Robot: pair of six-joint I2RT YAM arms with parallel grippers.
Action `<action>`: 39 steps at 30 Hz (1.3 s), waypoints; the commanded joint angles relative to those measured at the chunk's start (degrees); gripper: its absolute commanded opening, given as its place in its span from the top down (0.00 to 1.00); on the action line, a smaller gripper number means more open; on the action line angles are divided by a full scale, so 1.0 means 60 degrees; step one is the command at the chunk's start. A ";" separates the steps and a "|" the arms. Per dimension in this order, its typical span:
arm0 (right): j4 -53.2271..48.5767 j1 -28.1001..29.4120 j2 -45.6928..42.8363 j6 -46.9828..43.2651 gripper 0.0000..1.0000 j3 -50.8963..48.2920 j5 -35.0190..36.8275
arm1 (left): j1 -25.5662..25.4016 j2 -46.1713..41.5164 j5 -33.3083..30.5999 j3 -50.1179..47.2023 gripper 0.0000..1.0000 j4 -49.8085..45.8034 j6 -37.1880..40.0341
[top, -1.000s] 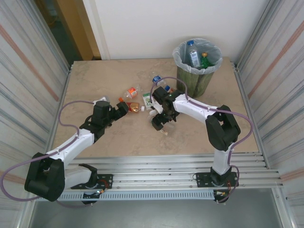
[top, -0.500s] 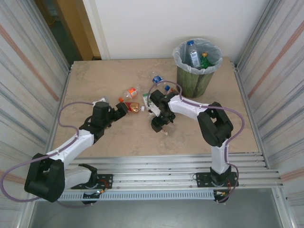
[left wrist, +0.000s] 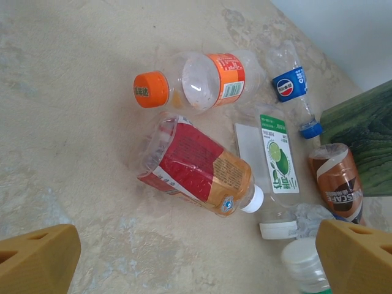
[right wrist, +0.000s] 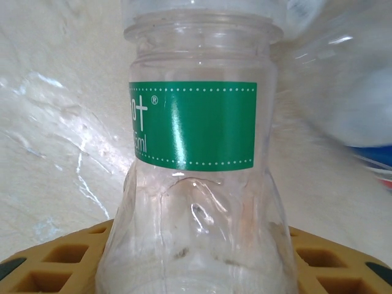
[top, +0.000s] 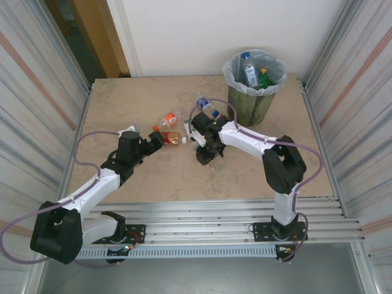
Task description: Put the plastic bottles in the bin
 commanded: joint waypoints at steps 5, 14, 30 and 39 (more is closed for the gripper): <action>-0.0381 -0.0733 -0.2369 0.0408 0.63 0.1548 0.1150 | 0.0141 -0.0630 -0.0170 -0.0004 0.01 -0.0131 0.0351; 0.1544 -0.3184 -0.2956 0.0471 0.63 0.2987 0.0998 | 0.0154 -0.0634 -0.0089 0.0082 0.01 -0.0082 0.0434; 0.2942 -0.5663 0.0678 0.0236 0.63 0.6942 0.0486 | 0.0153 -0.0427 0.0138 0.0126 0.01 0.0086 0.0361; 0.2926 -0.6121 0.1905 -0.0606 0.60 0.7680 0.0161 | 0.0154 -0.0438 0.0102 0.0155 0.01 0.0021 0.0391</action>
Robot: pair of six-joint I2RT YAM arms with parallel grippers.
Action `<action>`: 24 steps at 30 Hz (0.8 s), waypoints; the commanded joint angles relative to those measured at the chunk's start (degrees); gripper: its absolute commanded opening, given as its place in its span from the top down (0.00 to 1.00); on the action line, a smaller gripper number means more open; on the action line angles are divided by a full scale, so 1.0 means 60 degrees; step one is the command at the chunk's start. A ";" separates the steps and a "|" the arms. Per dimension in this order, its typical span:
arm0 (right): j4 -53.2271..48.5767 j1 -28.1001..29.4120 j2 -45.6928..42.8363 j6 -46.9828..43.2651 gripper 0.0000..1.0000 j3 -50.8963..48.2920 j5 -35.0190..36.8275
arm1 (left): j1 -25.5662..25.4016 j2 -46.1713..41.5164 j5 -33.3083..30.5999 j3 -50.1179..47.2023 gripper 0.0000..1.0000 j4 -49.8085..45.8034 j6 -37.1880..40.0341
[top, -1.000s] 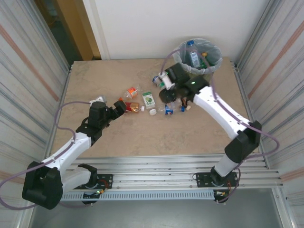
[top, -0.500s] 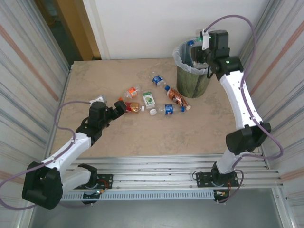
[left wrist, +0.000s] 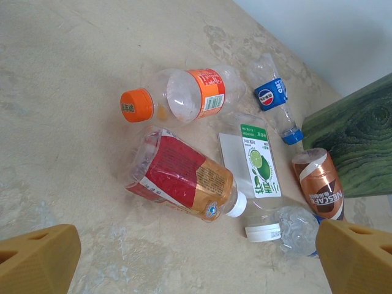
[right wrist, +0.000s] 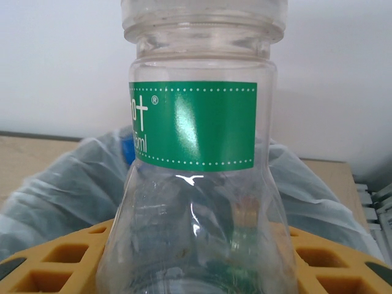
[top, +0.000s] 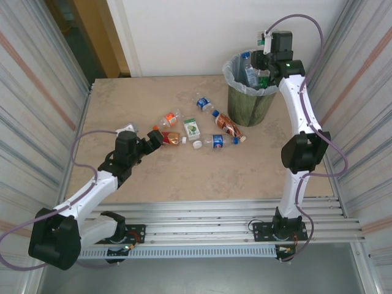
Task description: Put the plastic bottles in the bin
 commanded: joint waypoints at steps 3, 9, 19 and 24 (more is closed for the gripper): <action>0.0126 -0.0073 0.0441 -0.1023 0.59 0.0473 -0.0109 | 0.0090 0.0042 0.0009 0.0155 0.01 0.0041 0.0103; 0.0017 -0.0082 0.0891 -0.1724 0.52 0.0525 0.0260 | 0.0087 0.0142 0.0052 0.0178 0.01 0.0065 0.0062; -0.0191 -0.0117 0.0683 -0.1600 0.16 0.0531 0.0011 | 0.0094 0.0189 0.0088 0.0185 0.01 0.0087 0.0018; -0.0171 -0.0126 0.0327 -0.1413 0.21 0.0515 -0.0337 | 0.0087 0.0252 0.0113 0.0163 0.02 0.0107 0.0001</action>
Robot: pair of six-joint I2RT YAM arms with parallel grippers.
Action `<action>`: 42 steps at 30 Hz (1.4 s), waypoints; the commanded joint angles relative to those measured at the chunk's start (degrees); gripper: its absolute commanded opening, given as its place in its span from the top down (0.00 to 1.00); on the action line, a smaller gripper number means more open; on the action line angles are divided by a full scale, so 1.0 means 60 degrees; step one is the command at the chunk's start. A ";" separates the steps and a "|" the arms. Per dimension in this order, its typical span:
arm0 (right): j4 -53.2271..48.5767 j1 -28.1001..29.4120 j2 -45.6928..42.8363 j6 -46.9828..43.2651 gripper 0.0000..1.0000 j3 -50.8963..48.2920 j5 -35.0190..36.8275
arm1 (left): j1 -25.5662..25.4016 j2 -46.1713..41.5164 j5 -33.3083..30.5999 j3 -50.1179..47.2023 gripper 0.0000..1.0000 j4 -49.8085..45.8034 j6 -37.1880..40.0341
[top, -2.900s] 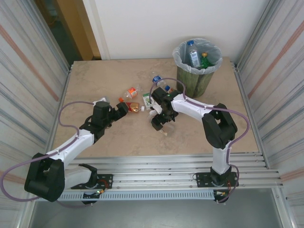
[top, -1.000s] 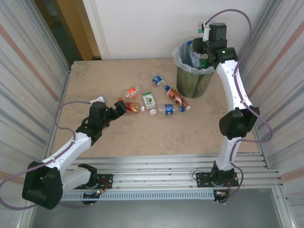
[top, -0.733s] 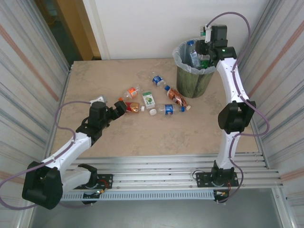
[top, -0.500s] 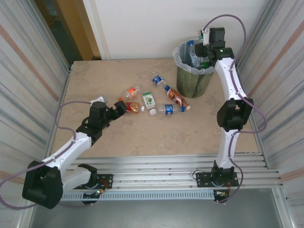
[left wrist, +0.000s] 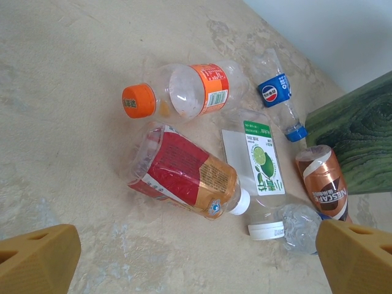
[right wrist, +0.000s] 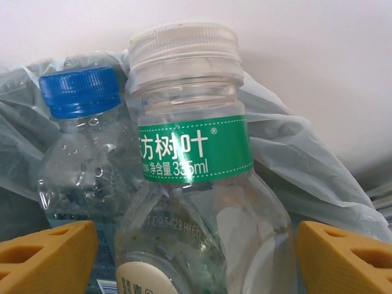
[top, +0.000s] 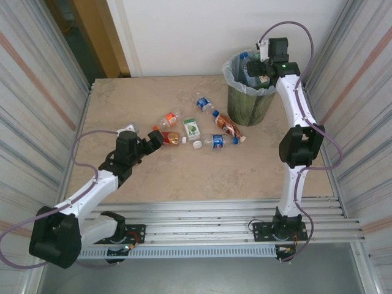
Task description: Put the plastic bottles in the bin
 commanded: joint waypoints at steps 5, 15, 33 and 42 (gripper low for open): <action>0.0008 0.0010 -0.0739 0.0359 0.27 0.0248 -0.0120 | 0.0094 0.0120 0.0097 0.0152 0.01 0.0161 -0.0007; 0.0081 -0.0150 -0.1407 0.0963 0.33 -0.0728 -0.0115 | 0.0086 0.0035 0.0074 0.0110 0.01 0.0118 0.0026; -0.0324 -0.0665 -0.1647 0.2209 0.58 -0.2774 -0.0872 | 0.0093 0.0049 0.0036 0.0176 0.01 0.0052 0.0070; -0.0225 -0.0649 -0.1469 0.2325 0.54 -0.2174 -0.1240 | 0.0087 -0.0023 0.0014 0.0152 0.01 -0.0020 0.0070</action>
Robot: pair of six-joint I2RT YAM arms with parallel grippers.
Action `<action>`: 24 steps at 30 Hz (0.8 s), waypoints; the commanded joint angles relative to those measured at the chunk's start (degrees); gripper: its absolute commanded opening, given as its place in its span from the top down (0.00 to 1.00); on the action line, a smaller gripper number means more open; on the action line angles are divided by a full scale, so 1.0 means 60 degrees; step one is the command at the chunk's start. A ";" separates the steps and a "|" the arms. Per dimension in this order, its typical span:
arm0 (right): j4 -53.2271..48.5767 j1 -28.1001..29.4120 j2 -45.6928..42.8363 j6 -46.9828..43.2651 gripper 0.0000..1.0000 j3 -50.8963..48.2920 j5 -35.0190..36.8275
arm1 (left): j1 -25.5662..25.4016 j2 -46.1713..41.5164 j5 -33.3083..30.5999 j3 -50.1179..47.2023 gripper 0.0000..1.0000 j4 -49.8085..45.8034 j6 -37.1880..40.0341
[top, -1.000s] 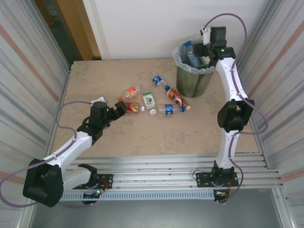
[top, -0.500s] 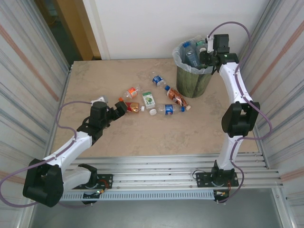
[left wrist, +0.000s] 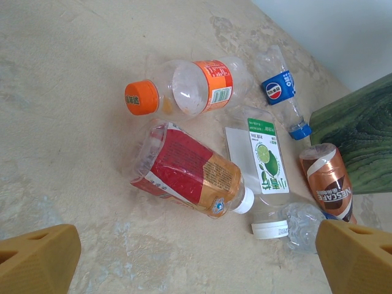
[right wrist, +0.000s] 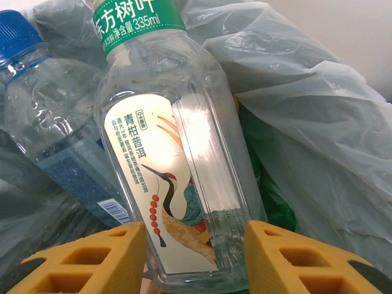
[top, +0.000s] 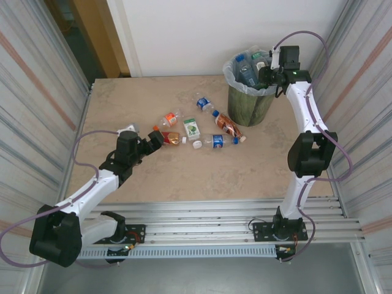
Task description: Put the plastic bottles in the bin
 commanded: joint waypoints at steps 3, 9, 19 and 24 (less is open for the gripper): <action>-0.0414 -0.0013 0.0419 0.0332 0.53 0.0776 -0.0438 | 0.0094 -0.0044 0.0041 0.0112 0.01 0.0056 0.0011; -0.0551 0.0089 0.1006 0.0367 0.55 0.1200 -0.0794 | 0.0094 -0.0022 0.0089 0.0093 0.01 0.0062 -0.0033; -0.0841 0.0266 0.0543 0.0251 0.49 0.1344 -0.0288 | 0.0093 -0.0052 0.0128 0.0169 0.01 0.0003 0.0062; -0.0982 0.0324 -0.0315 0.0183 0.44 0.1316 -0.0099 | 0.0094 -0.0047 0.0176 0.0195 0.01 0.0045 0.0084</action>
